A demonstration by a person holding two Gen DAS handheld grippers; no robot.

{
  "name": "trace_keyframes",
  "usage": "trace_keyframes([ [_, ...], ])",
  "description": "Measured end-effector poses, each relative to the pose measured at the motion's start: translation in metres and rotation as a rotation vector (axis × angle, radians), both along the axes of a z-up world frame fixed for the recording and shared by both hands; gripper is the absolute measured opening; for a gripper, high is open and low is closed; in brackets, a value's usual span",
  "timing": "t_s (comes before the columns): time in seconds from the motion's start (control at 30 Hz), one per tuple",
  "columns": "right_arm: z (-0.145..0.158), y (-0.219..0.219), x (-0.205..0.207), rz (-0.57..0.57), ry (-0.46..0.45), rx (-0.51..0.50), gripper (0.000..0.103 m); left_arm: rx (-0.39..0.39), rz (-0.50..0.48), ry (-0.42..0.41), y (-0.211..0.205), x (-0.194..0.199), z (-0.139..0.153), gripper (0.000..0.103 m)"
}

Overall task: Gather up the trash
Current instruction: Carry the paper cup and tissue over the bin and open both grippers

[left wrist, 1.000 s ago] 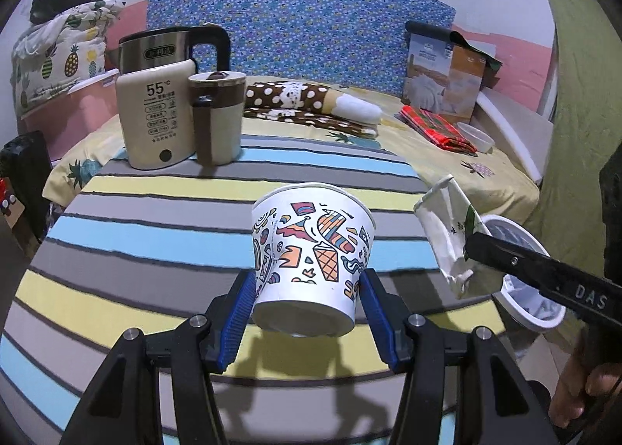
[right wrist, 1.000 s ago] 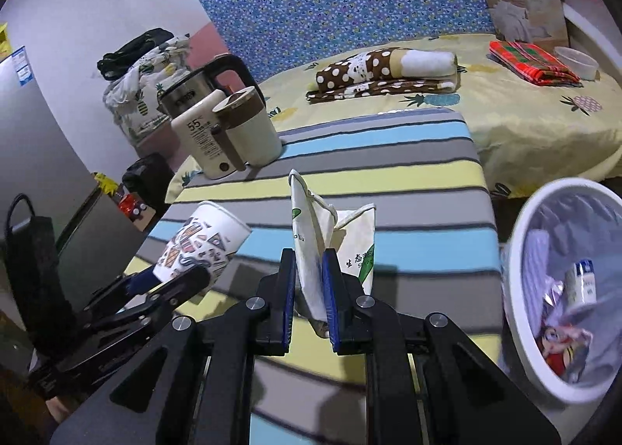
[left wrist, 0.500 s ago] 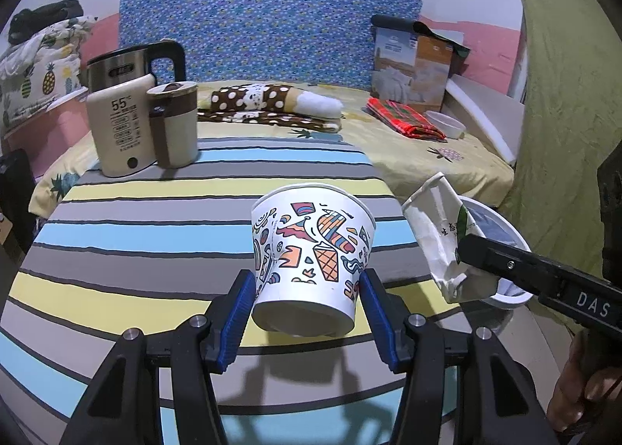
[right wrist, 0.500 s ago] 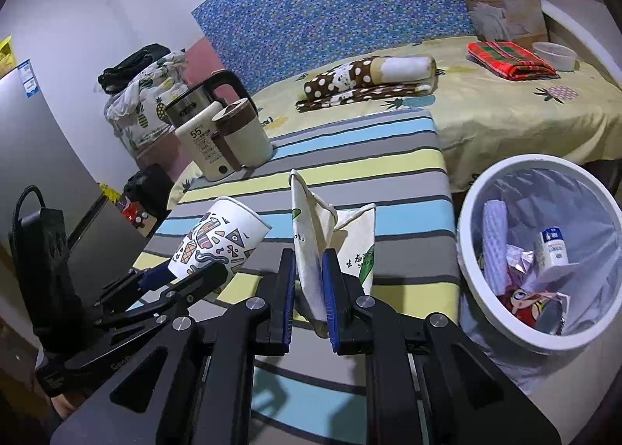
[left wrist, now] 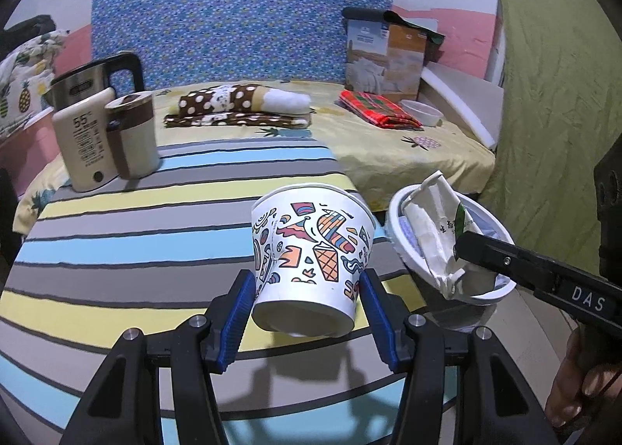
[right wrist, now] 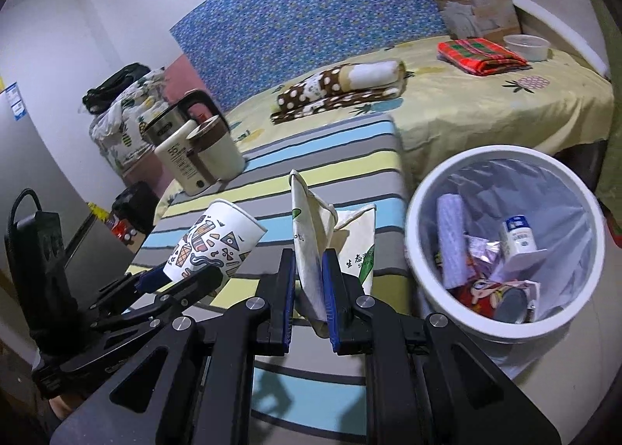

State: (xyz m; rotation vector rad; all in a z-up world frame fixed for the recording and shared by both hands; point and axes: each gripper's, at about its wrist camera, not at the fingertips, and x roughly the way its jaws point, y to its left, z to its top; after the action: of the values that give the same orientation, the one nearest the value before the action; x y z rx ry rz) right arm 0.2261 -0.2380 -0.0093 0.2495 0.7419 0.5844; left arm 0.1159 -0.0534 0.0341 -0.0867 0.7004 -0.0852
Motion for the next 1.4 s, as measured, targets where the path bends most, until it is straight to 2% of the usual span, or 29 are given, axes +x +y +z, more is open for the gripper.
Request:
trace_keyframes([
  [0.53, -0.012, -0.064, 0.009, -0.15, 0.024, 0.004, 0.016, 0.014, -0.145, 0.02, -0.066, 0.039, -0.01, 0.056],
  [0.87, -0.029, -0.097, 0.023, -0.241, 0.066, -0.013, 0.016, -0.019, -0.253, 0.05, -0.102, 0.071, -0.026, 0.056],
  [1.4, -0.052, -0.12, 0.04, -0.285, 0.153, -0.025, 0.021, -0.046, -0.356, 0.118, -0.141, 0.112, -0.055, 0.057],
])
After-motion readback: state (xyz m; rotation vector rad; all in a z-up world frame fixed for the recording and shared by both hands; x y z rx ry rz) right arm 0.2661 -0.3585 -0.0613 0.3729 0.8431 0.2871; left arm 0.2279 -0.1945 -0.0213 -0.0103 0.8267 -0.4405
